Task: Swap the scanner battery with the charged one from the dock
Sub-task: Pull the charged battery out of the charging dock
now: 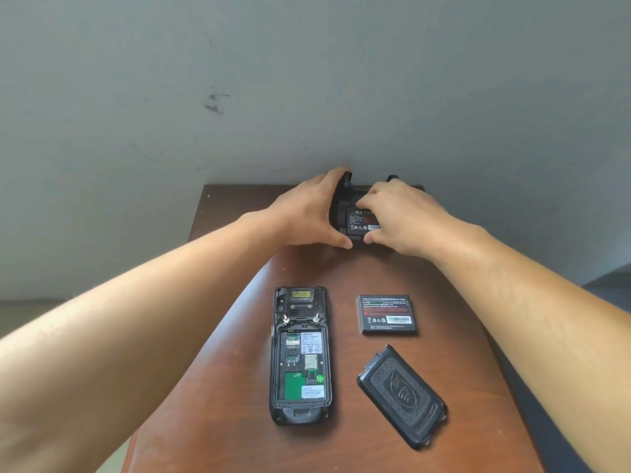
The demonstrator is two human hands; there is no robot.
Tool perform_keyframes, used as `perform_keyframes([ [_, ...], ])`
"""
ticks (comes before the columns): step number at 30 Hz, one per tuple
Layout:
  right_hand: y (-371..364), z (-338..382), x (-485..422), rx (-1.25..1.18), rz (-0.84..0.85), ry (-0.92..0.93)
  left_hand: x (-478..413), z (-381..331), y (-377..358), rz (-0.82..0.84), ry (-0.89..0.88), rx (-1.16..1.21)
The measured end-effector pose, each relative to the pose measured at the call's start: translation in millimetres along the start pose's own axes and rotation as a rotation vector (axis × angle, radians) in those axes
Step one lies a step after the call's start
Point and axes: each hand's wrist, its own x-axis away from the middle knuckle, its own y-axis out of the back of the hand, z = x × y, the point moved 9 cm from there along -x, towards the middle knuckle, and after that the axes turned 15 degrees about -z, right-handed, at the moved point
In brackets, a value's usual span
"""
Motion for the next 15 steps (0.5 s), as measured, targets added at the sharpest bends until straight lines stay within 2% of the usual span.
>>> perform_keyframes([
  [11, 1.1, 0.5, 3.1, -0.054, -0.021, -0.005, 0.9, 7.3, -2.3, -0.014, 0.038, 0.000],
  [15, 6.1, -5.8, 2.8, -0.207, -0.073, -0.043, -1.8, 7.3, -2.3, -0.009, 0.022, -0.018],
])
